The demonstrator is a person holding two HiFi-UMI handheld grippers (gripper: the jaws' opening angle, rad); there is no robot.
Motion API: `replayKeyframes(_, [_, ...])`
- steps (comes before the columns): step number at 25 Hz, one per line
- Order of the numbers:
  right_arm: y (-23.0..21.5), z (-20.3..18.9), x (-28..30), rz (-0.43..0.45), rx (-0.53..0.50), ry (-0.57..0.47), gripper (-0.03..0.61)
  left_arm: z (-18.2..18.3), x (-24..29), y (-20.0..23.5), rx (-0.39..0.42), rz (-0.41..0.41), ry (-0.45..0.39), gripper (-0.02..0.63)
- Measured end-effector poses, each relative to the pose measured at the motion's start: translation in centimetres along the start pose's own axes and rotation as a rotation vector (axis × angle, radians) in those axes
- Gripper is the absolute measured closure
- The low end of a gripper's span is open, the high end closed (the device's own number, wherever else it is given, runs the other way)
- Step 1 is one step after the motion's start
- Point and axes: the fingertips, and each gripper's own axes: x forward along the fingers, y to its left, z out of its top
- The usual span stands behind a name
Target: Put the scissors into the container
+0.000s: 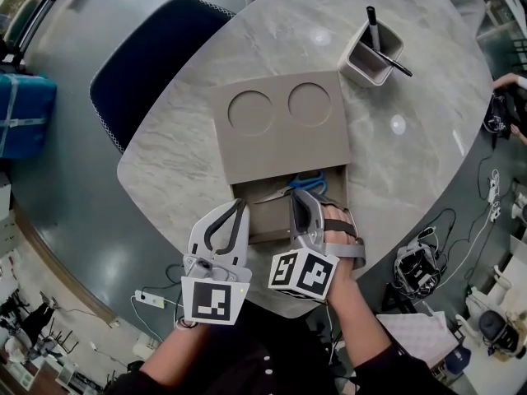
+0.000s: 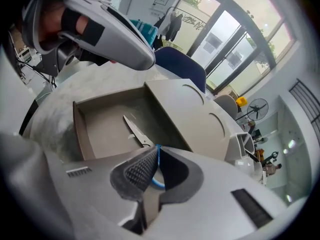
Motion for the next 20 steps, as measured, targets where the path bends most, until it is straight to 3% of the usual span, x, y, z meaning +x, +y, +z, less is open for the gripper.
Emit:
replayKeyframes(3, [-0.7,0.4,-1.2,0.013,0.049,-0.011,0.578,0.6,-0.3,-0.2,-0.017,0.004,-0.011,0.586])
replayKeyframes(7, [-2.0,0.4,-2.9,-0.012,0.098,-0.061,0.581,2.5,-0.9,-1.3,0.022,-0.011,-0.038,0.588])
replayKeyframes(20, [-5.5,0.8,-13.1,-0.091,0.398,-0.254,0.581,8.2,-5.8,-5.8,0.023,-0.030,-0.143,0.589])
